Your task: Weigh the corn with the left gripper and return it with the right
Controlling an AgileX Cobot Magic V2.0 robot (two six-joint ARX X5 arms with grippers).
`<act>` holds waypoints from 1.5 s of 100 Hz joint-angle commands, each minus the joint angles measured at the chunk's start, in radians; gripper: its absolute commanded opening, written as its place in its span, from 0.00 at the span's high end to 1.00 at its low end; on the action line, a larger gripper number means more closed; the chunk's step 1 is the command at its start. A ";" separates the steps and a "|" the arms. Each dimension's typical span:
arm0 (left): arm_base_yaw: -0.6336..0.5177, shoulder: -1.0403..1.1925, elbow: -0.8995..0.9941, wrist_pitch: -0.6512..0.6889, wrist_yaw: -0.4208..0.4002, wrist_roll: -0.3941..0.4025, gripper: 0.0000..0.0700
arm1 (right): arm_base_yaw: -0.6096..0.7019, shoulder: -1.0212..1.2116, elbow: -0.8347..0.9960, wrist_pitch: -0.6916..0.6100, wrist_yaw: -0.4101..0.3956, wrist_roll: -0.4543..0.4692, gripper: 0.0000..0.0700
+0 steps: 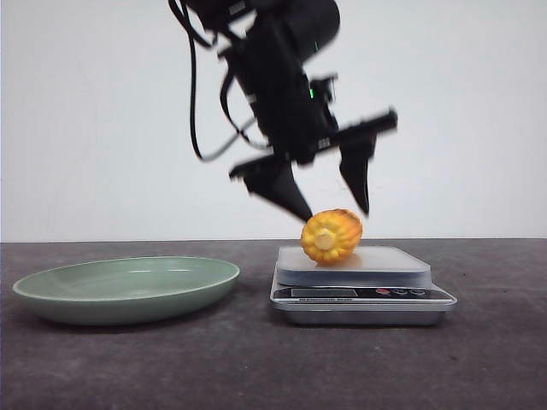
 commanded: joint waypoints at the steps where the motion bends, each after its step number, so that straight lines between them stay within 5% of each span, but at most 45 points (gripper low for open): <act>1: 0.000 -0.100 0.025 0.015 -0.027 0.060 0.43 | 0.002 0.003 0.019 0.005 0.000 -0.008 0.29; 23: 0.077 -0.431 0.025 -0.071 -0.119 0.156 0.43 | 0.023 0.003 0.019 0.011 0.000 -0.008 0.29; 64: 0.232 -1.028 0.024 -0.425 -0.376 0.177 0.44 | 0.106 0.127 0.020 0.136 -0.066 0.046 0.29; 103: 0.232 -1.378 -0.015 -0.754 -0.564 0.018 0.44 | 0.296 0.446 0.026 0.406 -0.074 0.131 0.28; 132: 0.233 -1.551 -0.109 -0.881 -0.549 -0.097 0.44 | 0.442 0.763 0.169 0.454 0.043 0.135 0.27; 150: 0.233 -1.598 -0.196 -0.924 -0.511 -0.121 0.44 | 0.467 0.938 0.280 0.445 0.108 0.114 0.12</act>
